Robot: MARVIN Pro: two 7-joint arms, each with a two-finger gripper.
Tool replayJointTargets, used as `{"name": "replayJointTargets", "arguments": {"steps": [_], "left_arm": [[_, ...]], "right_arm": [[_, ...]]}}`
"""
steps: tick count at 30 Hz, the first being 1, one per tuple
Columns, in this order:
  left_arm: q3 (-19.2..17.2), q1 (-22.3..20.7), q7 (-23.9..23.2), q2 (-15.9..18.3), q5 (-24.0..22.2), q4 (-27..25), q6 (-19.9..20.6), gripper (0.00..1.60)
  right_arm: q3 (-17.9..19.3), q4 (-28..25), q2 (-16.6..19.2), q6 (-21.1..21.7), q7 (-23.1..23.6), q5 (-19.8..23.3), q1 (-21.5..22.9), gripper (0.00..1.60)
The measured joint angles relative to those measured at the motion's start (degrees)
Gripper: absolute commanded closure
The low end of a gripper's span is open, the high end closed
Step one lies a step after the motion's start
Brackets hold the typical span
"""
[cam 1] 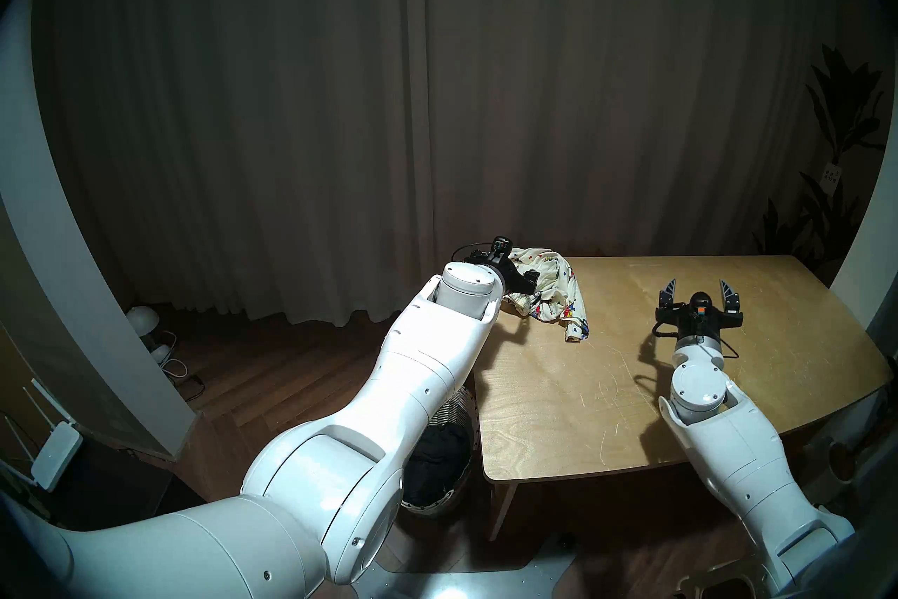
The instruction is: Toss clothes into the laundry hamper
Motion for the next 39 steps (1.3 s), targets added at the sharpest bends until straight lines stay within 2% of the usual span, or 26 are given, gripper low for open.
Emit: {"name": "replayJointTargets", "arguments": {"steps": [9,25,30,31,35,39], "left_arm": [[-0.04,-1.42,-0.02,-0.63,0.27,5.49,-0.11,0.00],[-0.53,-4.02,-0.71,-2.10,0.32,12.23,-0.41,0.05],[-1.08,-4.66,-1.05,-2.17,0.21,14.15,-0.58,0.11],[-1.25,-4.80,-1.12,-2.17,0.18,14.65,-0.64,0.21],[-1.64,-5.15,-1.34,-2.16,0.07,15.96,-0.80,0.33],[-2.12,-5.49,-1.57,-2.17,-0.15,17.30,-1.00,0.33]], "right_arm": [[1.95,-2.45,0.68,-1.45,0.08,2.31,0.13,0.00],[2.47,-4.23,0.73,-2.46,2.23,5.67,-0.64,0.00],[2.54,-4.19,0.73,-2.48,2.85,6.64,-1.48,0.00],[2.56,-4.14,0.73,-2.48,3.00,6.89,-1.76,0.00],[2.62,-4.00,0.74,-2.48,3.37,7.52,-2.50,0.00],[2.70,-3.78,0.76,-2.48,3.78,8.27,-3.37,0.00]]}}
